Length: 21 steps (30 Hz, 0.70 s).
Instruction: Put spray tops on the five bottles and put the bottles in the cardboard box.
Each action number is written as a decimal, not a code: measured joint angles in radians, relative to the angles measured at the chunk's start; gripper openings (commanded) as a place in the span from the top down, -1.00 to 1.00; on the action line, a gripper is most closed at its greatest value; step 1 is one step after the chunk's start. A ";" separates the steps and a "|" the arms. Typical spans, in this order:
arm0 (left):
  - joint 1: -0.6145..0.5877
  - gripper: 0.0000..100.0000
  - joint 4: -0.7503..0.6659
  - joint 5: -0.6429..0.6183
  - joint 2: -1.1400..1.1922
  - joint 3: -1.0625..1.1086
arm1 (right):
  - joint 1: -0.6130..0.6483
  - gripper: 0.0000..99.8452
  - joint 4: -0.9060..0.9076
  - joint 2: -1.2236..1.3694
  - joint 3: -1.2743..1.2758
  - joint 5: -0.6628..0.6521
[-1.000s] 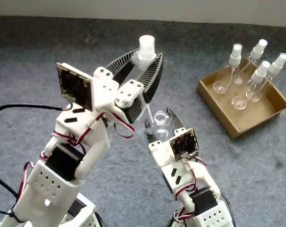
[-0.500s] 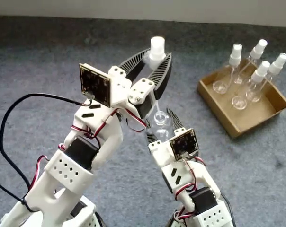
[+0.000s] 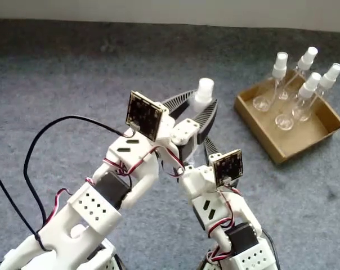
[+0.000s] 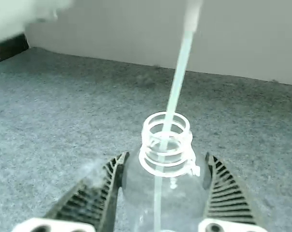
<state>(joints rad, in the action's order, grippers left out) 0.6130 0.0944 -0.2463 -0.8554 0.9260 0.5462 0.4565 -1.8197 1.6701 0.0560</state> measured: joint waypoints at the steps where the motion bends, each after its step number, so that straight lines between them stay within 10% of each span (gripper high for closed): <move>1: 0.008 0.98 0.000 0.000 0.000 0.009 | 0.000 0.64 0.000 0.000 0.000 0.000; 21: 0.017 0.98 0.000 0.000 0.000 0.071 | -0.017 0.64 0.133 0.000 0.000 0.008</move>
<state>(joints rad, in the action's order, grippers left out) 0.6299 0.0944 -0.2463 -0.8554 0.9966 0.5294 0.5900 -1.8197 1.6701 0.0637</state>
